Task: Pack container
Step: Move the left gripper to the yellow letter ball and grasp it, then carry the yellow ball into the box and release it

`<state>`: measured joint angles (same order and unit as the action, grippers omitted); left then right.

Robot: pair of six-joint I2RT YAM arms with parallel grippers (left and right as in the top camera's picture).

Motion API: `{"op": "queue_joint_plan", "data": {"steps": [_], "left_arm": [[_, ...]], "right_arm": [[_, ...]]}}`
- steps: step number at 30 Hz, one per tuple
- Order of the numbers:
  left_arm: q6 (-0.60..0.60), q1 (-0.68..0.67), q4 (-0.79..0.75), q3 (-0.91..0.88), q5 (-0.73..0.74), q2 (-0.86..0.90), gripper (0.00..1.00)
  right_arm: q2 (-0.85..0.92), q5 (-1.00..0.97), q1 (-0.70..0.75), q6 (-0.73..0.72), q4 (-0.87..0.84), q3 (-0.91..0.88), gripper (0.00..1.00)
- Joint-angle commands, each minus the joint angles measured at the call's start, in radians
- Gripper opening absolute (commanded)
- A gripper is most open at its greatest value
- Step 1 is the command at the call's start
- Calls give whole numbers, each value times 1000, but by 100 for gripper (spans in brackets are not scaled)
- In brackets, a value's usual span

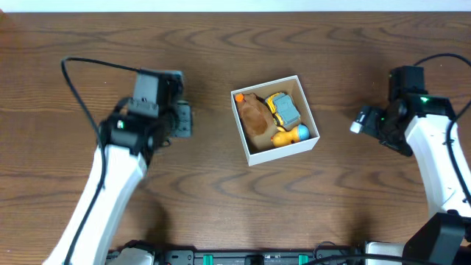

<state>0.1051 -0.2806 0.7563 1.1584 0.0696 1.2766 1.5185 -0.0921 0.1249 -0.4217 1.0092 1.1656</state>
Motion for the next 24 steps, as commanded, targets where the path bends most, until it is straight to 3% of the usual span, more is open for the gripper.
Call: {"op": "queue_joint_plan", "data": {"steps": [1, 7, 13, 24], "left_arm": [[-46, -48, -3, 18, -11, -52, 6], [-45, -56, 0, 18, -12, -71, 6], [-5, -43, 1, 18, -116, -71, 6], [58, 122, 12, 18, -107, -117, 6]], "right_arm": [[5, 54, 56, 1, -23, -5, 99], [5, 226, 74, 206, -56, -5, 99], [6, 228, 49, 218, -74, -18, 98], [34, 227, -55, 217, -148, -63, 98]]}}
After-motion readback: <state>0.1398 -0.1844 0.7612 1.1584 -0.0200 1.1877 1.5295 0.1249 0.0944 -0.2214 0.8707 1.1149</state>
